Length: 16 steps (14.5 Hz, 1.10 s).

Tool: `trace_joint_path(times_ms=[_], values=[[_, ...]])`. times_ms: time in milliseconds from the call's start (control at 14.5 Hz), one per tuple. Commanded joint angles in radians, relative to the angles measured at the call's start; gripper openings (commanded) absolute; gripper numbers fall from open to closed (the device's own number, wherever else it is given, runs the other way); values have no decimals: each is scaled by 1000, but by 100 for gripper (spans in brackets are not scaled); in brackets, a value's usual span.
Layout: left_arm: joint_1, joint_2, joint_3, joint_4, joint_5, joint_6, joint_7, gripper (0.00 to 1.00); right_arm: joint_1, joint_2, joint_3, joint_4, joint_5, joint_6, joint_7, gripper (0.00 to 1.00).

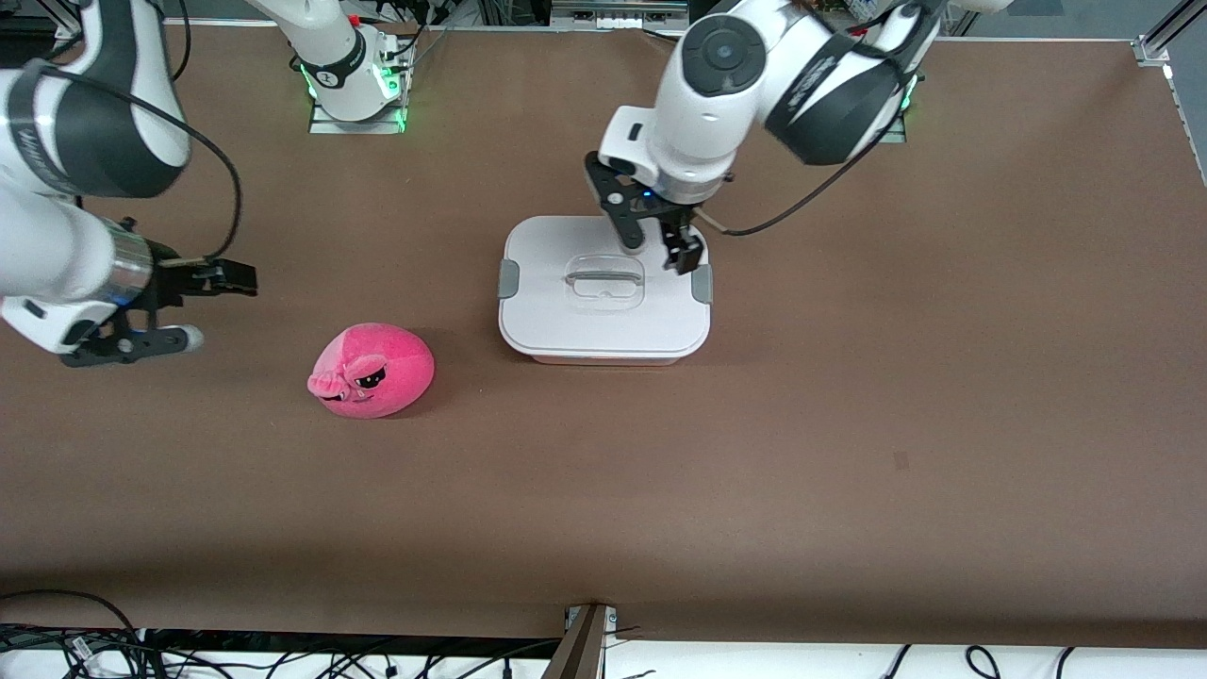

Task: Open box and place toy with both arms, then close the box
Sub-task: 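Reach the left gripper to the lid handle while the right gripper reaches the toy, then lift the white lid with the left gripper while the right gripper grasps the toy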

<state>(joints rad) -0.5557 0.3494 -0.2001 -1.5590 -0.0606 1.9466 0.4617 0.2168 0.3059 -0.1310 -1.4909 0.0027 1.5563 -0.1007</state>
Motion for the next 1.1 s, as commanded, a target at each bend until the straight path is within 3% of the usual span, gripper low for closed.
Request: trace_joint_path(times_ms=[0,482,688,757,826,963,1032], values=[[-58,77,16,27,-5,104,133,100,32,-7,-2,-90,14,77,-17,100],[-99,186,14,25,252,204,178,100,33,-8,34,-288,23,367,-50,100],[-109,206,13,16,263,229,183,99,32,15,56,-324,25,454,-56,100],[-107,206,13,16,258,229,183,66,32,27,54,-327,36,477,-79,100],[-107,204,13,14,251,221,170,40,32,42,54,-327,80,502,-112,100],[-110,204,13,10,251,216,167,8,32,65,53,-331,135,547,-168,100],[-112,204,13,10,249,213,167,0,32,73,53,-344,138,571,-168,100]])
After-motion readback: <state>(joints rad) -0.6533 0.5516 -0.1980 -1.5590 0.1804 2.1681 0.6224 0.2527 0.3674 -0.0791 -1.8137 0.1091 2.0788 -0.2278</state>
